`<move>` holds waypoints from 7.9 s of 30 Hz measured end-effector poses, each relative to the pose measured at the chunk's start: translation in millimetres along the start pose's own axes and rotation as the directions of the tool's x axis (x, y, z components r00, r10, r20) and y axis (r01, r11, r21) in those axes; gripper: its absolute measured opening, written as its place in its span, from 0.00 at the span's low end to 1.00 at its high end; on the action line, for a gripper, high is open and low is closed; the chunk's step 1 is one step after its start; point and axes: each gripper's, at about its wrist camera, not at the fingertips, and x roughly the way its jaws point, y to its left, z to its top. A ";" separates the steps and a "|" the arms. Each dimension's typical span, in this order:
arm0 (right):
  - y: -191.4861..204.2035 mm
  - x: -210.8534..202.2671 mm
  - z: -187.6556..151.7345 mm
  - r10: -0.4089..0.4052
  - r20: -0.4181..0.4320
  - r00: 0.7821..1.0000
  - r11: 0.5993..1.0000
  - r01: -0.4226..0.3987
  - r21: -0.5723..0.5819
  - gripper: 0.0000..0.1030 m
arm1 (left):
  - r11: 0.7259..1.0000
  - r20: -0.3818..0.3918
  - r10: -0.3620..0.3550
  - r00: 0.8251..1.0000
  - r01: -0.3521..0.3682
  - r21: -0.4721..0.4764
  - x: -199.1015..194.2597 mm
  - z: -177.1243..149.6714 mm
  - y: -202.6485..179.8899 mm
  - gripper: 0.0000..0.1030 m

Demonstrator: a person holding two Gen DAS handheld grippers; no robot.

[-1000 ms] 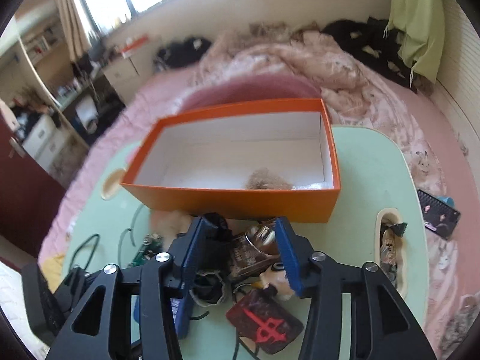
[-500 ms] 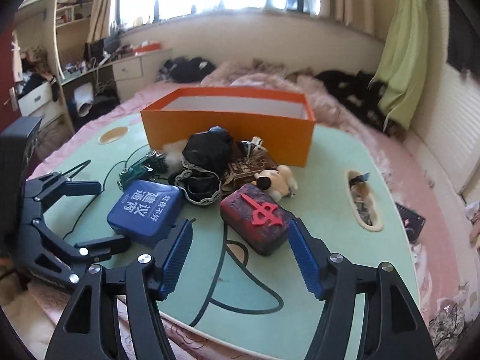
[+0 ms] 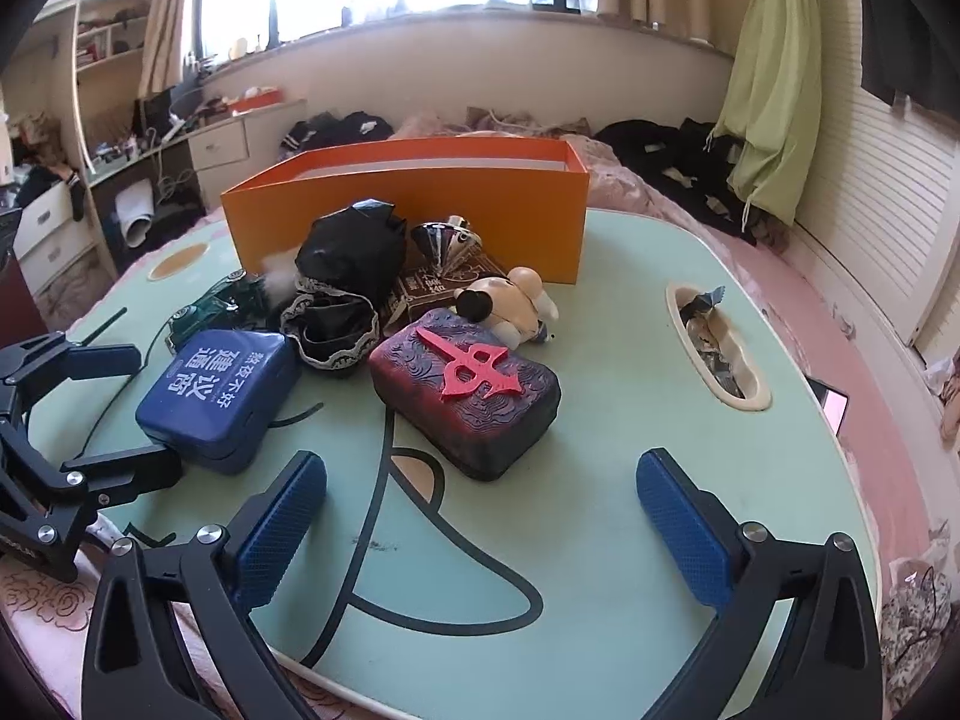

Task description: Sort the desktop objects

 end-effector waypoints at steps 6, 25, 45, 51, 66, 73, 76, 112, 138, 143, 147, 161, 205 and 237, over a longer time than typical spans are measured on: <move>-0.2 -0.6 0.5 0.001 -0.001 1.000 1.000 -0.001 0.001 1.00 | 1.000 0.000 0.000 1.000 0.000 0.001 -0.1 0.1 0.1 1.00; 0.2 -2.6 -2.1 0.011 0.023 1.000 1.000 -0.010 -0.006 1.00 | 1.000 -0.012 0.013 1.000 -0.013 0.001 -0.7 3.9 -0.3 1.00; 2.0 -3.7 -0.9 0.014 0.027 1.000 1.000 -0.013 -0.007 1.00 | 0.955 -0.222 -0.197 0.955 0.136 -0.262 74.0 220.3 16.1 0.62; 2.8 -3.5 0.6 0.015 0.028 1.000 1.000 -0.015 -0.007 1.00 | 0.961 -0.424 -0.190 0.885 0.080 -0.265 138.1 221.5 -4.6 0.62; 3.6 -2.8 2.0 0.018 0.030 0.999 1.000 -0.017 -0.005 1.00 | 0.964 -0.411 -0.230 0.882 0.147 -0.223 150.0 213.9 7.2 0.24; 3.7 -2.7 1.8 0.017 0.030 0.999 1.000 -0.017 -0.004 1.00 | 0.937 -0.162 -0.304 0.939 0.265 -0.226 57.4 227.2 22.3 0.24; 3.5 -2.7 1.7 0.018 0.030 0.999 1.000 -0.017 -0.004 1.00 | 0.912 -0.079 -0.375 0.924 0.353 -0.209 12.3 220.7 23.2 0.24; 1.8 -2.9 0.6 0.019 0.031 0.999 1.000 -0.019 -0.004 1.00 | 0.997 -0.069 -0.075 0.995 0.076 0.008 -0.9 4.2 -17.6 0.78; 1.2 -3.5 0.3 0.020 0.031 0.999 1.000 -0.019 -0.005 1.00 | 0.998 -0.023 -0.038 0.999 0.039 0.051 7.9 0.7 -19.2 1.00; 1.3 -3.4 0.4 0.020 0.032 0.999 1.000 -0.019 -0.005 1.00 | 0.998 -0.023 -0.037 0.999 0.038 0.050 8.3 0.6 -19.5 1.00; 1.0 -3.7 0.2 0.020 0.032 0.999 1.000 -0.020 -0.005 1.00 | 0.998 -0.022 -0.037 0.999 0.038 0.050 8.4 0.4 -19.4 1.00; -39.1 -15.7 8.5 0.039 0.066 0.997 0.986 -0.050 0.161 0.89 | 0.998 -0.020 -0.043 0.999 0.044 0.047 5.4 0.1 -14.0 1.00; -14.8 -24.3 2.4 0.052 0.111 0.992 0.997 -0.058 0.051 0.48 | 0.978 -0.034 -0.043 0.998 0.036 -0.205 38.2 55.0 34.1 0.36; -5.2 62.8 175.0 0.060 -0.043 0.997 0.996 -0.057 0.071 0.37 | 0.979 0.016 -0.022 1.000 0.025 -0.200 59.8 173.3 60.2 0.26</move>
